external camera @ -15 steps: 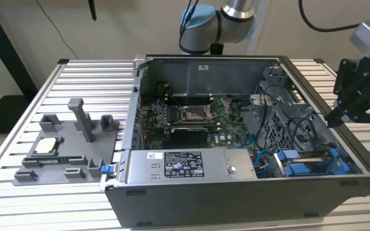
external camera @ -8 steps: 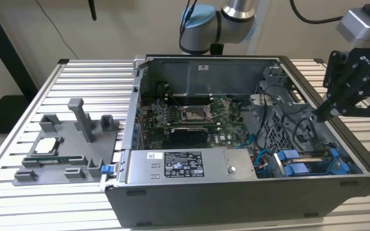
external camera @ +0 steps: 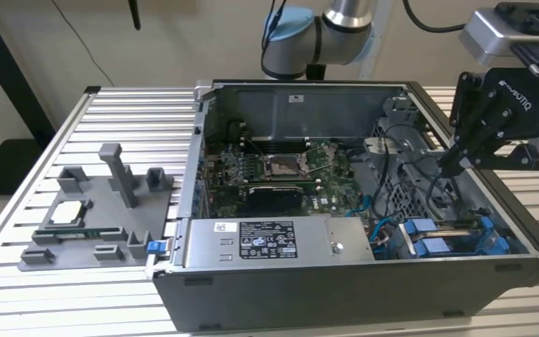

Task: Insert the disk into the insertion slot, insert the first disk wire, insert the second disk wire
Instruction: 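Insert the second disk wire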

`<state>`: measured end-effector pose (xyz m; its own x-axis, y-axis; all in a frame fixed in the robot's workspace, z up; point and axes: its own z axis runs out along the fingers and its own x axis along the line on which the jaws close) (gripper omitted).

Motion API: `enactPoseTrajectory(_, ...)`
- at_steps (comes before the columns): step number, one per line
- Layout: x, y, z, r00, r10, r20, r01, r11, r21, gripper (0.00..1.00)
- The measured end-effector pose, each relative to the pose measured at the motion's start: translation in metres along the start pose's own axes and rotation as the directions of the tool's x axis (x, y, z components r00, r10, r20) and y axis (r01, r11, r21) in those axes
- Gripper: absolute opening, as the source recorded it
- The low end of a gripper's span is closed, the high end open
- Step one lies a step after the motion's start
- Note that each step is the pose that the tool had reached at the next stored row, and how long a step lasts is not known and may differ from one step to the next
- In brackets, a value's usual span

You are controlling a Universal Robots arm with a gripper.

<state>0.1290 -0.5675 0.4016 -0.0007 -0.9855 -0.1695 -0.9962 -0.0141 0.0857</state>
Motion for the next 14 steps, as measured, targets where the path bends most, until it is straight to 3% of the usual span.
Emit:
enactPoseTrajectory(2, 0.0001, 0.0030, 0.0009, 1.0000, 0.000, -0.0025, 0.000, 1.0000, -0.0006, 0.00)
enactPoseTrajectory(4, 0.0005, 0.0030, 0.0021, 0.9999, 0.001, -0.0111, -0.001, 1.0000, -0.0008, 0.00)
enactPoseTrajectory(7, 0.0008, 0.0029, 0.0033, 0.9996, 0.003, -0.0297, -0.003, 1.0000, -0.0008, 0.00)
enactPoseTrajectory(11, 0.0010, 0.0029, 0.0044, 0.9981, 0.006, -0.0618, -0.006, 1.0000, -0.0035, 0.00)
enactPoseTrajectory(14, 0.0012, 0.0028, 0.0052, 0.9978, 0.006, -0.0653, -0.006, 1.0000, -0.0034, 0.00)
